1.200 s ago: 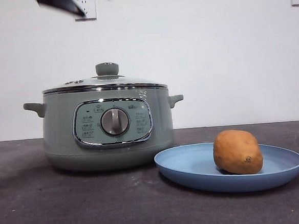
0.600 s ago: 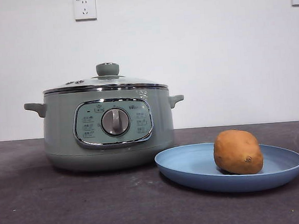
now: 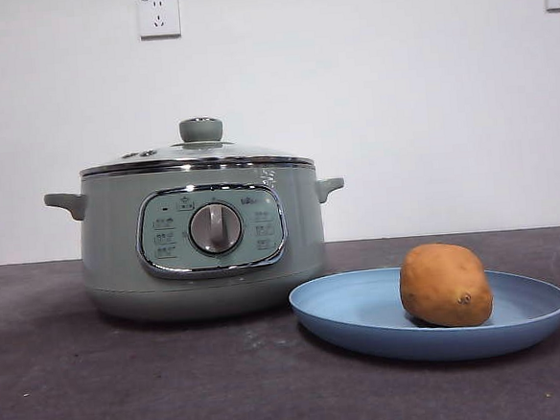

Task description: Take the potato out from the steamer,put the potato on the plate,close the lid

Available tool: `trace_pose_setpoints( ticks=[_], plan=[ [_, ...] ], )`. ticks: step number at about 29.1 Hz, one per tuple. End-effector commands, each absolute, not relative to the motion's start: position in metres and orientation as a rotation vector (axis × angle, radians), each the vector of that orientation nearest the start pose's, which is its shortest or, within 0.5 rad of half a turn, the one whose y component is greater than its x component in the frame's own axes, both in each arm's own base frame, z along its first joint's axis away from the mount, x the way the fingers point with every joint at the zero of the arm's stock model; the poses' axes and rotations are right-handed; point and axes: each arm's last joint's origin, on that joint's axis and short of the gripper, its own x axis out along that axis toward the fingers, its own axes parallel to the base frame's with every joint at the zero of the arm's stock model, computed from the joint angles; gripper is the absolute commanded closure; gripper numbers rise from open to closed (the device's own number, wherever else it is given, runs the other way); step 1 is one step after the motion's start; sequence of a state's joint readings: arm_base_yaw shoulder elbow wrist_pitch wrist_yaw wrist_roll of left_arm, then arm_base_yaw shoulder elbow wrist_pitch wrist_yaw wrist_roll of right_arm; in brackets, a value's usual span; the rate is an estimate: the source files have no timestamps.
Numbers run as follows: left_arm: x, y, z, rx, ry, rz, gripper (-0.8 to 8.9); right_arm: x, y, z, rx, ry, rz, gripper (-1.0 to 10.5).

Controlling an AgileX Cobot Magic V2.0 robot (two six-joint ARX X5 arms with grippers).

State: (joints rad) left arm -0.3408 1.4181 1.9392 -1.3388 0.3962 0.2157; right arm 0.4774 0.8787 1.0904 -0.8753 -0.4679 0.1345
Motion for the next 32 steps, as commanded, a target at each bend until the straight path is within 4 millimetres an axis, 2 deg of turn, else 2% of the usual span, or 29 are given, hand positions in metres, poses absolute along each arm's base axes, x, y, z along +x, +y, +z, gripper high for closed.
trace_pose_setpoints(
  ticks=[1,24,26,29,32],
  plan=[
    [0.207,-0.086,0.467,0.165,0.804,-0.783,8.22,0.130,0.082,0.360,0.111,0.731,0.864,9.5],
    [0.208,-0.085,0.467,0.180,0.791,-0.773,8.17,0.130,0.082,0.360,0.111,0.729,0.865,9.5],
    [0.207,-0.079,0.472,0.204,0.743,-0.717,8.17,0.130,0.082,0.360,0.111,0.729,0.865,9.5],
    [0.203,-0.065,0.489,0.191,0.580,-0.664,8.17,0.130,0.082,0.360,0.111,0.729,0.865,9.5],
    [0.185,-0.046,0.511,0.185,0.395,-0.602,8.17,0.130,0.082,0.360,0.111,0.732,0.864,9.5]
  ],
)
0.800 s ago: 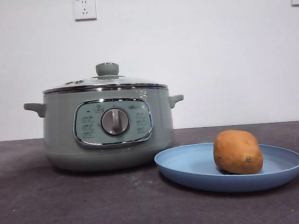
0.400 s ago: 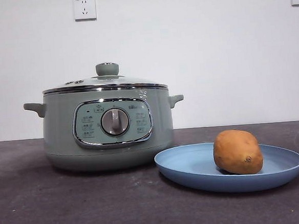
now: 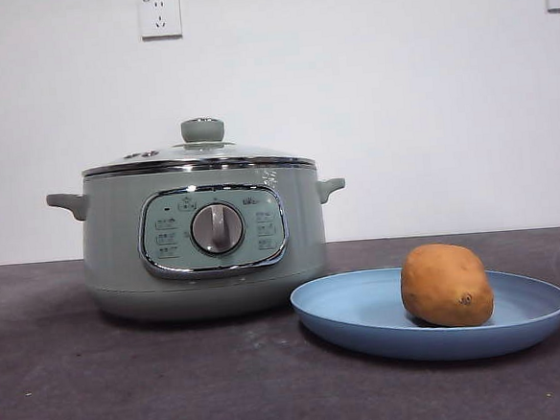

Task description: Take the potato out from the steamer,put the potato on the plate,close the lid

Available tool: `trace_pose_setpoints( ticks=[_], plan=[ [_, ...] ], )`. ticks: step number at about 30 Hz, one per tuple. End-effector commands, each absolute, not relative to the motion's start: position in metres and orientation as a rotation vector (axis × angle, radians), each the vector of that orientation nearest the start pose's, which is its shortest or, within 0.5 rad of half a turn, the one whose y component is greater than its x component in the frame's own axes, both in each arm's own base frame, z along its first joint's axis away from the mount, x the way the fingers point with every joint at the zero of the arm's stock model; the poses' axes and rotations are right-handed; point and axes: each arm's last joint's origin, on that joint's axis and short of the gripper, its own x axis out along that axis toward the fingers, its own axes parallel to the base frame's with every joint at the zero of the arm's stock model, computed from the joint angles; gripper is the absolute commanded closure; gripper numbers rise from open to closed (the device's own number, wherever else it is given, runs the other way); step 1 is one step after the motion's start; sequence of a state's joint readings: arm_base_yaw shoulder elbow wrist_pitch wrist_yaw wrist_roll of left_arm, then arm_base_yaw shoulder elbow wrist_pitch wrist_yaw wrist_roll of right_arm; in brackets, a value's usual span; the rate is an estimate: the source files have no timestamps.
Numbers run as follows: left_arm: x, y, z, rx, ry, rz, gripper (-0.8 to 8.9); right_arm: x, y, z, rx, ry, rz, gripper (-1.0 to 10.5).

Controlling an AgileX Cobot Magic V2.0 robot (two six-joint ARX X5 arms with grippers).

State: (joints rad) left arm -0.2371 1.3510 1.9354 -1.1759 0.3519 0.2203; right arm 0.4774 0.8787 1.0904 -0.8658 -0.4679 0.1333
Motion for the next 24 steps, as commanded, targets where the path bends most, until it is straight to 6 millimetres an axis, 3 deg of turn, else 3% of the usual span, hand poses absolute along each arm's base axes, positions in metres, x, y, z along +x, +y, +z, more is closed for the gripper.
trace_pose_setpoints(
  ticks=[1,7,12,16,24],
  plan=[
    [0.177,-0.040,0.518,0.185,0.340,-0.572,8.17,0.129,0.082,0.360,0.111,0.731,0.865,9.5],
    [0.132,-0.010,0.541,0.200,0.137,-0.379,8.17,0.129,0.082,0.360,0.111,0.731,0.865,9.5],
    [0.106,0.001,0.530,0.234,-0.024,-0.259,8.17,0.129,0.082,0.360,0.111,0.730,0.865,9.5],
    [0.098,0.005,0.497,0.261,-0.121,-0.198,8.17,0.129,0.082,0.360,0.111,0.730,0.865,9.5],
    [0.095,0.008,0.398,0.239,-0.129,-0.163,8.17,0.129,0.082,0.360,0.111,0.730,0.865,9.5]
  ],
)
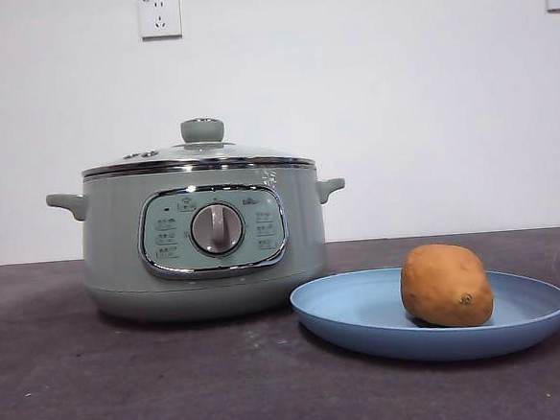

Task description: Take the potato out from the steamer,put the potato on the plate,close the lid

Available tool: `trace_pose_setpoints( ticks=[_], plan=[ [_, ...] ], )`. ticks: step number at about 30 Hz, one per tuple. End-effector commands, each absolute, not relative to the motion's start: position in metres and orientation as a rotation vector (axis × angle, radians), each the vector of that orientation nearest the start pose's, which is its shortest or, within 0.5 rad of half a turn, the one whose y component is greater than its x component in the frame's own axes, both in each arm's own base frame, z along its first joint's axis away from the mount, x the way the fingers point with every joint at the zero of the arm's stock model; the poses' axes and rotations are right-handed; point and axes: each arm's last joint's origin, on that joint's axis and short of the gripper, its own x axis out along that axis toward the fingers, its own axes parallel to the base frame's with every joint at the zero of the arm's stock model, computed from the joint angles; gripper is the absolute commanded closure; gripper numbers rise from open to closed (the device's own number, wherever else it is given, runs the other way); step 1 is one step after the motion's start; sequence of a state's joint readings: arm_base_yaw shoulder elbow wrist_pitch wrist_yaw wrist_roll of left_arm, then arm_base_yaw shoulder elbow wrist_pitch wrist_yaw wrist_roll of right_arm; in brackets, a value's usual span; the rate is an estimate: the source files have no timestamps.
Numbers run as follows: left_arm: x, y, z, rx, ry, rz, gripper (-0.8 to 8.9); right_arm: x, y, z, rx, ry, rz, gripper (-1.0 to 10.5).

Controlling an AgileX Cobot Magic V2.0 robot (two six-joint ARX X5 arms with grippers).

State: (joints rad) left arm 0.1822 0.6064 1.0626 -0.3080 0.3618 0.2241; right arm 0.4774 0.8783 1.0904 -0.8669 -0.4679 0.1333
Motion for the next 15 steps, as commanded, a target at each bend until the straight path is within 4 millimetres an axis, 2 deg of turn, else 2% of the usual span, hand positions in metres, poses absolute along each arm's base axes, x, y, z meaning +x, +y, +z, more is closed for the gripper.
trace_pose_setpoints(
  ticks=[1,7,15],
  plan=[
    [0.094,0.008,0.385,0.229,-0.126,-0.162,8.17,0.129,0.082,0.360,0.111,0.730,0.865,9.5],
    [0.091,0.009,0.315,0.193,-0.061,-0.116,8.17,0.129,0.082,0.360,0.111,0.730,0.865,9.5],
    [0.090,0.009,0.239,0.150,0.034,-0.097,8.17,0.129,0.082,0.360,0.111,0.730,0.865,9.5]
  ],
)
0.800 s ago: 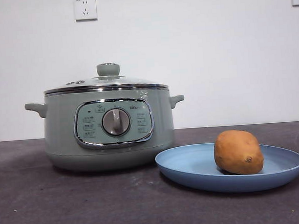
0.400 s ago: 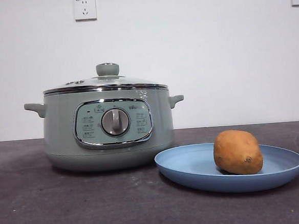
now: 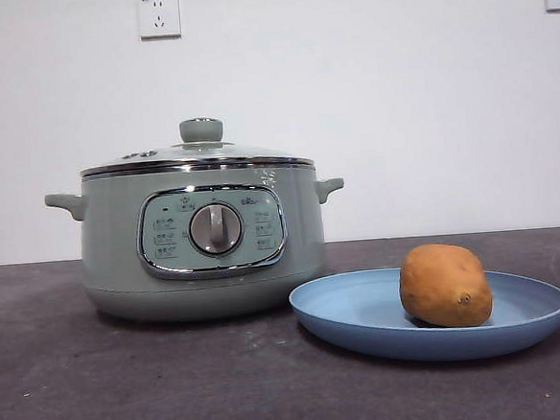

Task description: Take the potato out from the steamer,put the potato on the plate,close the lid

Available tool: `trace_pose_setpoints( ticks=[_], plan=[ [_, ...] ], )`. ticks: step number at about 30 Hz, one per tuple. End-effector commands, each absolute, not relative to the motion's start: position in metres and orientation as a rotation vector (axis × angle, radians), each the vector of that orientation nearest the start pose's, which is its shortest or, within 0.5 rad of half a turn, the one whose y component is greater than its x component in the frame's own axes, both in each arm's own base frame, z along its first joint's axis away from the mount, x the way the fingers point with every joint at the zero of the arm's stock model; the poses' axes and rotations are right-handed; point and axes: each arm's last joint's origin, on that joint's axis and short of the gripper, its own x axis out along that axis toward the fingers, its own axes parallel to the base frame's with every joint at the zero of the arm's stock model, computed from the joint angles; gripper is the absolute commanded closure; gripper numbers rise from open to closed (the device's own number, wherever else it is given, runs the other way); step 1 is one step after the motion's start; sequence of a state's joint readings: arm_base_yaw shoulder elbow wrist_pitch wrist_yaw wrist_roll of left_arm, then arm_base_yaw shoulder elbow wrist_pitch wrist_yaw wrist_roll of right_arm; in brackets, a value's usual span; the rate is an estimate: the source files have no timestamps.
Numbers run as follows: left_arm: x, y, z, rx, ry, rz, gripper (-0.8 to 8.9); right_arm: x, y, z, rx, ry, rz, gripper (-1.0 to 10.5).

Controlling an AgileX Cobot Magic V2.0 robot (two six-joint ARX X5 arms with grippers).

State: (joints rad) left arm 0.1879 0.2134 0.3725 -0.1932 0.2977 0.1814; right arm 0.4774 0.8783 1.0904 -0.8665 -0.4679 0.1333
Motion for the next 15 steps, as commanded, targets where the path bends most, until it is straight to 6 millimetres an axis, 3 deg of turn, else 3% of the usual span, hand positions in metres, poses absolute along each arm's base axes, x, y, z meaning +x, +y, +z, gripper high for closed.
trace_pose_setpoints(
  ticks=[1,7,15],
  plan=[
    [0.090,0.009,0.232,0.144,0.043,-0.098,8.17,0.129,0.082,0.360,0.111,0.730,0.865,9.5],
    [0.093,0.010,0.194,0.124,0.057,-0.067,8.17,0.129,0.082,0.360,0.111,0.730,0.865,9.5],
    [0.096,0.011,0.166,0.061,0.063,0.033,8.17,0.129,0.082,0.360,0.111,0.730,0.865,9.5]
  ],
)
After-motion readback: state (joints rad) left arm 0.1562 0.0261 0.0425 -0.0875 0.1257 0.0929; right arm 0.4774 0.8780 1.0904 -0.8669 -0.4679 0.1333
